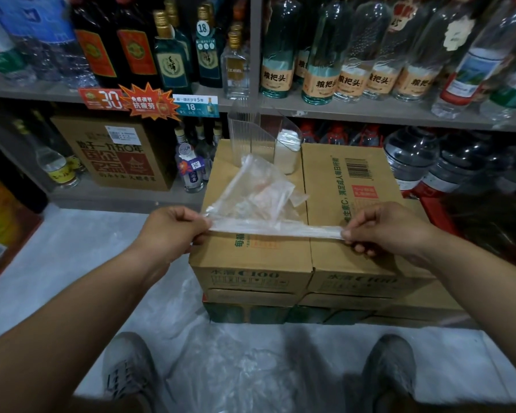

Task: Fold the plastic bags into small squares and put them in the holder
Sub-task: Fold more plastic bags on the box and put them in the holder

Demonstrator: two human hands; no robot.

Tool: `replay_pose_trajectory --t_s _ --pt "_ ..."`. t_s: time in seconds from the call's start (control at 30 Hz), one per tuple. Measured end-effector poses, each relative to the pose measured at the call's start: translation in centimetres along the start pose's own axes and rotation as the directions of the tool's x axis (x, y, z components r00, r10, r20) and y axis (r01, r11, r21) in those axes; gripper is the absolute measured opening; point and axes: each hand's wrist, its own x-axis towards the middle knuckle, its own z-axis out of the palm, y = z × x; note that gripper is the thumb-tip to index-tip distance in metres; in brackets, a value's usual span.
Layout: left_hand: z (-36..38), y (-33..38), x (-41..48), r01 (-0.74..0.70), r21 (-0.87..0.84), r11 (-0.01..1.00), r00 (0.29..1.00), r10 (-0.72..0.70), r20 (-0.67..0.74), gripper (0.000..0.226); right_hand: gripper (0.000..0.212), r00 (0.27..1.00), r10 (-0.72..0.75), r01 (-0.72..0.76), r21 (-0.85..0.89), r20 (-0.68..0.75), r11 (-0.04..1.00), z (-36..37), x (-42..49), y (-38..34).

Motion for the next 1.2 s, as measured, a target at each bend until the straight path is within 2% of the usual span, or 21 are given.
replay_pose_trajectory --t_s 0.17,0.27,0.33,0.4,0.5,0.57,0.67,0.77,0.97,1.07,1.2 --pt "0.1 0.5 0.2 -0.019 0.264 0.964 0.997 0.0 0.073 0.016 0.005 0.999 -0.028 0.024 -0.188 -0.018 0.982 0.2 0.2 0.0" --pt "-0.1 1.6 0.1 0.009 0.294 0.956 0.989 -0.052 0.141 0.03 0.008 0.999 -0.045 0.045 -0.263 0.007 0.964 0.2 0.0 -0.4" --pt "-0.2 2.5 0.3 -0.026 0.296 0.955 0.99 -0.017 0.141 0.039 0.015 0.999 -0.047 0.049 -0.326 0.015 0.944 0.2 -0.1 -0.9" --pt "-0.1 3.4 0.5 -0.091 0.308 0.947 0.991 0.054 0.125 0.045 0.026 0.991 -0.122 0.095 -0.366 -0.051 0.926 0.4 -0.1 -1.5" --pt "0.8 4.1 1.6 -0.195 0.233 0.953 0.979 0.177 0.097 0.042 0.023 0.963 -0.251 0.225 -0.214 -0.101 0.95 1.4 -0.1 -2.9" --pt "1.8 4.3 2.6 -0.229 0.158 0.961 0.973 0.224 0.047 0.041 0.023 0.967 -0.238 0.228 -0.108 -0.091 0.968 2.7 0.2 -3.8" --pt "3.4 4.3 3.8 -0.239 0.059 0.969 0.971 0.239 -0.005 0.034 0.021 0.97 -0.205 0.198 -0.063 -0.129 0.978 4.6 1.3 -4.4" --pt "4.7 4.1 4.4 -0.238 0.003 0.971 0.971 0.238 0.0 0.02 0.011 0.972 -0.169 0.167 -0.029 -0.16 0.986 5.8 2.2 -4.4" --pt "3.9 4.6 5.5 -0.249 -0.044 0.967 0.968 0.247 -0.051 0.006 0.006 0.98 -0.141 0.163 0.169 -0.139 0.972 2.6 2.5 -4.0" --pt "3.2 4.2 6.2 -0.22 -0.013 0.975 0.97 0.217 -0.11 0.014 0.002 0.982 -0.107 0.13 0.145 -0.155 0.981 0.2 2.9 -2.9" --pt "3.3 3.4 6.5 -0.154 0.031 0.988 0.982 0.157 -0.106 0.021 0.008 0.97 -0.139 0.123 -0.091 -0.201 0.988 -1.6 3.8 -1.6"
